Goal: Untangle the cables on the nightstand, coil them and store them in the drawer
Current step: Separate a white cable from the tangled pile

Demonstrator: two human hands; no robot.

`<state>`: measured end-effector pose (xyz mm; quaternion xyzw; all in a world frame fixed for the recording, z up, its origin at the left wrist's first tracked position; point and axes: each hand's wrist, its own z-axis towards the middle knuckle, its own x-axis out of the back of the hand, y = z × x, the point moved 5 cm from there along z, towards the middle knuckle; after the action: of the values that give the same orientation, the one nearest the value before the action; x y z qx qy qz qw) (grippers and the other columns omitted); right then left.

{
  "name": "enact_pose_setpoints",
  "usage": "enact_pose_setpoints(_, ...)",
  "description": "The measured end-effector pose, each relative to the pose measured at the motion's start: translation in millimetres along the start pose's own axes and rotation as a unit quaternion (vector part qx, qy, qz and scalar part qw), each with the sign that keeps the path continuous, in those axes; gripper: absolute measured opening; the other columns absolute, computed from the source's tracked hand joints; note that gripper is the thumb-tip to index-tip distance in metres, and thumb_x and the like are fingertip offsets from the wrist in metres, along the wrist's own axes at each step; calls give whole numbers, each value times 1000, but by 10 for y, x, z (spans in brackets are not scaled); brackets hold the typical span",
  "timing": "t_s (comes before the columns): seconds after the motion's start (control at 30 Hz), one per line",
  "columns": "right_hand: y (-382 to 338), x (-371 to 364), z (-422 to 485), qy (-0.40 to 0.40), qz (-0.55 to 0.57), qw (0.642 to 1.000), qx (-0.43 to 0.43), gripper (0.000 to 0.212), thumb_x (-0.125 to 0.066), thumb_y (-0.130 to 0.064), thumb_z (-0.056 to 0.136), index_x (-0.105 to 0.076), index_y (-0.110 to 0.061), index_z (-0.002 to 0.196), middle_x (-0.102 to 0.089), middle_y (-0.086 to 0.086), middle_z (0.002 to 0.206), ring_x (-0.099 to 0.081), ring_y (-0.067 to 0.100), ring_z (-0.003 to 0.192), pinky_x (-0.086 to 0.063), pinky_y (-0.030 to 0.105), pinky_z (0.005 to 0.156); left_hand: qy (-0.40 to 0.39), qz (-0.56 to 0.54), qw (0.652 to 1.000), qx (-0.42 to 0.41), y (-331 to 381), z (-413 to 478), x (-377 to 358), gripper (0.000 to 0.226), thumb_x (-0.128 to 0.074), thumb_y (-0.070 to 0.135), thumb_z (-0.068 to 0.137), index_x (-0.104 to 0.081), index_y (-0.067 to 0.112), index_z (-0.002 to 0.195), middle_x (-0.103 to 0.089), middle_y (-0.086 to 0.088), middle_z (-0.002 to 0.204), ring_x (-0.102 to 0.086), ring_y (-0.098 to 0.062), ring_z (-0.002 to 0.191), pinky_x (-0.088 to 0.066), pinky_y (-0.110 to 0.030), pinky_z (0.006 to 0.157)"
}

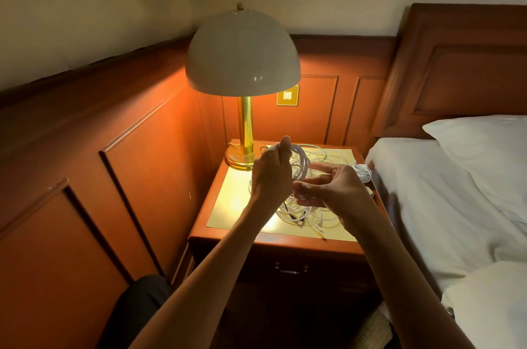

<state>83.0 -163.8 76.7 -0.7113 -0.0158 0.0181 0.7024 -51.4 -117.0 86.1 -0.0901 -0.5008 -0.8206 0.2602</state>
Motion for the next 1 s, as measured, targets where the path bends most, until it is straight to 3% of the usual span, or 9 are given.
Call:
enact_pose_setpoints(0.07,20,5,21,6,10,1000,-5,94,-88,-14,57,-45,-5,140,-77,13,91,-76,27,79,-61,30,64,-21,-66,993,95,-103,73,-60,49,-28,44,107,-57,17,78,-45,6,57,-45,-3,47,-31,-15,43)
enact_pose_setpoints(0.13,51,-15,34,-3,26,999,-33,82,-87,-13,56,-52,-1,128,-75,16,91,-76,27,77,-60,28,62,-51,-211,953,212,-186,123,-146,47,-30,44,107,-62,12,96,-46,2,63,-48,-8,58,-40,-18,45)
enact_pose_setpoints(0.2,97,-27,56,-32,55,994,-85,65,-84,-10,57,-61,3,116,-75,17,91,-76,27,77,-60,28,62,-70,-300,906,292,-218,144,-227,43,-32,40,108,-58,12,90,-42,2,61,-44,-8,53,-40,-18,42)
enact_pose_setpoints(0.3,197,-33,107,-89,139,974,-157,38,-77,-3,65,-69,5,100,-73,16,86,-74,24,75,-61,27,63,-106,-414,816,389,-217,175,-328,46,-30,29,110,-46,13,71,-35,6,39,-33,-6,29,-30,-14,33)
enact_pose_setpoints(0.37,256,-48,127,-116,187,960,-173,30,-74,-1,68,-71,6,97,-71,17,86,-73,22,73,-61,25,62,-136,-425,774,449,-285,194,-394,48,-25,24,110,-42,15,66,-32,6,37,-29,-8,27,-35,-21,43)
enact_pose_setpoints(0.57,409,-76,159,-123,236,950,-161,23,-72,-3,72,-67,4,93,-69,16,82,-71,20,69,-61,25,63,-160,-394,746,513,-458,246,-522,42,-20,10,104,-41,12,68,-29,0,50,-26,-13,39,-38,-16,44)
enact_pose_setpoints(0.77,554,-99,171,-94,291,935,-178,19,-68,-3,76,-67,3,94,-69,13,77,-71,16,63,-59,21,56,-164,-376,742,530,-579,272,-571,39,-21,12,106,-45,9,75,-31,-4,63,-28,-13,52,-40,-21,50)
enact_pose_setpoints(0.9,620,-64,152,-84,258,947,-174,22,-69,-5,75,-68,5,95,-68,15,79,-70,18,66,-60,23,59,-172,-362,755,519,-612,200,-616,41,-20,12,106,-43,11,72,-31,-2,60,-27,-13,50,-36,-21,49)
enact_pose_setpoints(1.0,620,51,111,-66,109,979,-157,36,-74,-15,75,-68,6,103,-68,16,82,-70,21,67,-60,29,61,-165,-358,781,485,-682,93,-693,44,-20,14,105,-41,16,66,-30,3,51,-24,-9,48,-25,-20,47)
